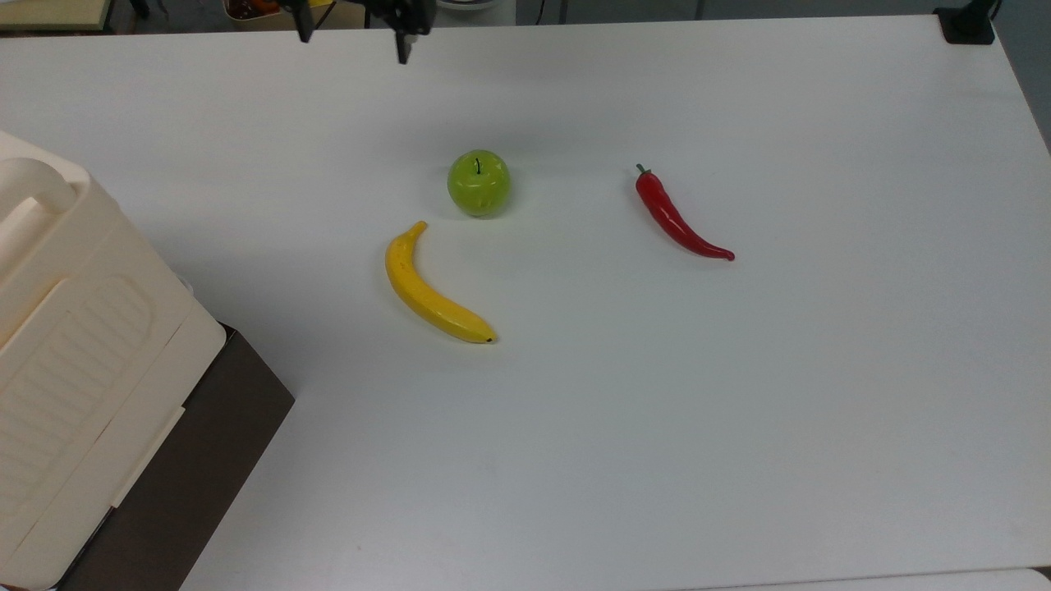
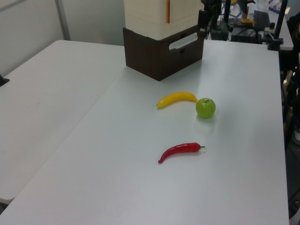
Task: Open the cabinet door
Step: 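Move the gripper toward the orange handle on the cream cabinet door, then lower the gripper and close it on the orange door handle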
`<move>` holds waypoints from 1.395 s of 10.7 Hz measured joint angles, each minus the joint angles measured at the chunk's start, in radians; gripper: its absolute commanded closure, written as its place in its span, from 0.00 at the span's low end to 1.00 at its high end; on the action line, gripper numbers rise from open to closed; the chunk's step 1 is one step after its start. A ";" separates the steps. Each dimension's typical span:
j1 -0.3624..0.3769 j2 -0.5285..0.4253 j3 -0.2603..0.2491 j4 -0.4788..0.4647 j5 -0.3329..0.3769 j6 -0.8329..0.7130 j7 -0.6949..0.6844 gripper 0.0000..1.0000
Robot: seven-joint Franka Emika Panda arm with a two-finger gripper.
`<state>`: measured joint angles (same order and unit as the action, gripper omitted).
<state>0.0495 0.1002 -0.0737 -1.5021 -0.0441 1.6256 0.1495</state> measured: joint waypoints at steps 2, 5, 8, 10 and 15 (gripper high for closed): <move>-0.038 0.001 -0.003 0.014 0.000 0.047 0.015 0.00; -0.088 0.020 -0.004 0.024 0.000 0.198 0.016 0.00; -0.123 0.076 -0.005 0.024 -0.019 0.382 0.016 0.00; -0.131 0.118 -0.005 0.025 -0.021 0.501 0.016 0.04; -0.138 0.196 -0.005 0.033 -0.021 0.777 0.028 0.12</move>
<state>-0.0884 0.2959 -0.0786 -1.4687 -0.0651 2.4025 0.1779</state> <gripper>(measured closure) 0.057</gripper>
